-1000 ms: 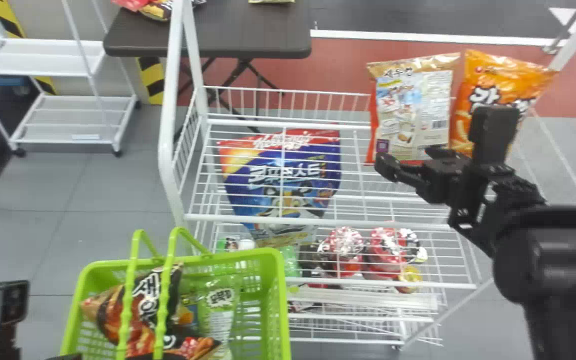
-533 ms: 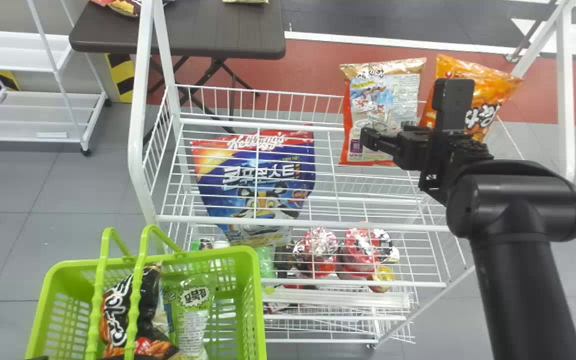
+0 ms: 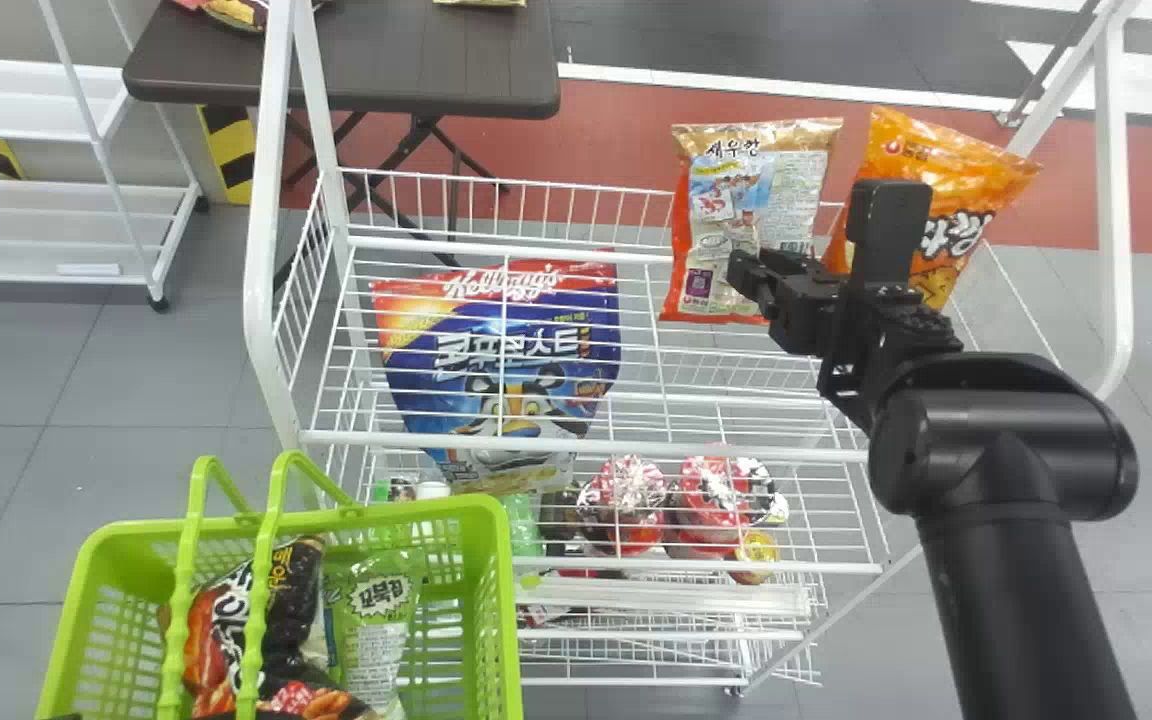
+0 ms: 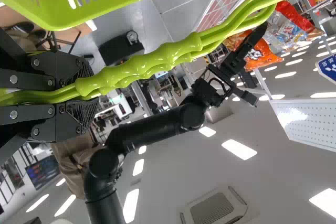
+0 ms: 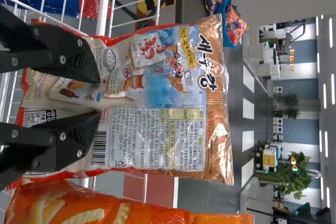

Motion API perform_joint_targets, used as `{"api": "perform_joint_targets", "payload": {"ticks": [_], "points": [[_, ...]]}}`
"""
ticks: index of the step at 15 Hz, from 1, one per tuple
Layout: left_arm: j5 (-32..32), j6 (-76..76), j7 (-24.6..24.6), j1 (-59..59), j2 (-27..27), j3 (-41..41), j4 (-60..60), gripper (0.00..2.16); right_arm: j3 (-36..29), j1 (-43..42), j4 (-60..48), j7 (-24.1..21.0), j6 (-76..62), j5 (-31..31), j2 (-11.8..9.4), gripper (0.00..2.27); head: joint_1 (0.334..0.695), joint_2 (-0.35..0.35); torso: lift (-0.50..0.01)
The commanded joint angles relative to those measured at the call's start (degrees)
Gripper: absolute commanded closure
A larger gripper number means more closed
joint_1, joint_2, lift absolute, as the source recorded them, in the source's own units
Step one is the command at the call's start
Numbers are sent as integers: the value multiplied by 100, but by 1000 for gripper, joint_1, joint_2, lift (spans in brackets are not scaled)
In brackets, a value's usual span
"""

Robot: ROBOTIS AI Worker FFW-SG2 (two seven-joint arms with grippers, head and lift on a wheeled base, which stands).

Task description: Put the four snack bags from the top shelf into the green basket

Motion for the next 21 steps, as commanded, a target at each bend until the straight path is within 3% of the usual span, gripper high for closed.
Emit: {"api": "perform_joint_targets", "payload": {"ticks": [1,6,13,16,18,21], "points": [[0,0,-57,8,11,9,-18,2145,-32,57,-29,54,-58,-12,-5,2256,695,-133,0],[0,35,-57,17,19,9,-27,2145,-137,645,-1066,194,-93,-240,-5,2256,695,-131,0],[0,53,-57,-27,11,9,8,2145,188,2790,-4090,651,680,-1567,-5,2256,695,-68,0],[0,53,-57,-27,-7,9,8,2145,882,3607,-4705,854,768,-1646,-40,2256,695,51,0],[0,53,-57,-27,-25,9,8,2145,1172,3774,-4661,1064,979,-1901,-76,2256,695,172,0],[0,53,-57,-27,-25,35,17,2145,1445,3862,-4336,1196,1331,-2350,-93,2256,695,283,0]]}}
